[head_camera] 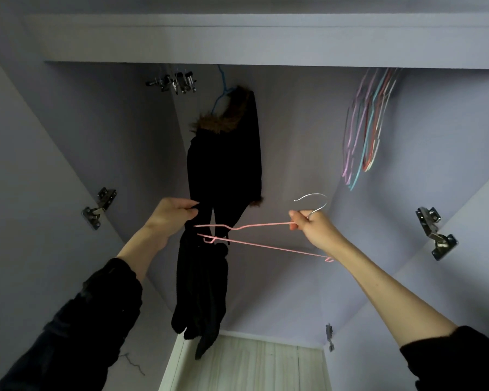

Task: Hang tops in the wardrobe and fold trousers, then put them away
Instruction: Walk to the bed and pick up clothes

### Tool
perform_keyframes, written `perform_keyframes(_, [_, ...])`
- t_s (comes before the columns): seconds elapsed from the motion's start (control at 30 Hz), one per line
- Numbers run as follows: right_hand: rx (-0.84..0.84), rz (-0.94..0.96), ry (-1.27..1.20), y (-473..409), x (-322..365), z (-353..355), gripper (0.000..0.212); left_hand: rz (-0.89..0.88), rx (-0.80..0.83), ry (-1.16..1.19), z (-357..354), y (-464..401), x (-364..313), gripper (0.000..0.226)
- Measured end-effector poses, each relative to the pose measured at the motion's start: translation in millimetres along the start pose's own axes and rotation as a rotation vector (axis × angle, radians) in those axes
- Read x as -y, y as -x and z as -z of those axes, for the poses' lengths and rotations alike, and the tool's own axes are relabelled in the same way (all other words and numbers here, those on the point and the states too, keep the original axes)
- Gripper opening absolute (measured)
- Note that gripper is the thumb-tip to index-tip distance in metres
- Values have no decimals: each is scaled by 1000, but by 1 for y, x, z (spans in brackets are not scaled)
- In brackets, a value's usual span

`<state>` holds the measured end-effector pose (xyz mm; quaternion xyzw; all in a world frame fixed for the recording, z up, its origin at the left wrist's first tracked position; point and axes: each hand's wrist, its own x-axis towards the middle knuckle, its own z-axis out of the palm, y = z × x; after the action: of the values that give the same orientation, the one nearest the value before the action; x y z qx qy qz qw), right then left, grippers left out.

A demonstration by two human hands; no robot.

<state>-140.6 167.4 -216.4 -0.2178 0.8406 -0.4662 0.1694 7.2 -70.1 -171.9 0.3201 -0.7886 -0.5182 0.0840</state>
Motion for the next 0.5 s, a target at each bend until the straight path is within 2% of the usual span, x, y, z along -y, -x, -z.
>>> perform_keyframes(0.23, [45,66,273,-7,40,-26,38,-228,99,-188,-31,12,-36,22])
perform_keyframes(0.3, [-1,94,291,-7,47,-32,41,-261,97,-190,-36,16,-44,21])
perform_keyframes(0.4, [-100,117,114,-5,51,-31,48,-292,95,-249,-38,19,-47,21])
perform_keyframes(0.5, [-83,88,-65,-1,52,-31,45,-371,59,-404,-44,20,-54,21])
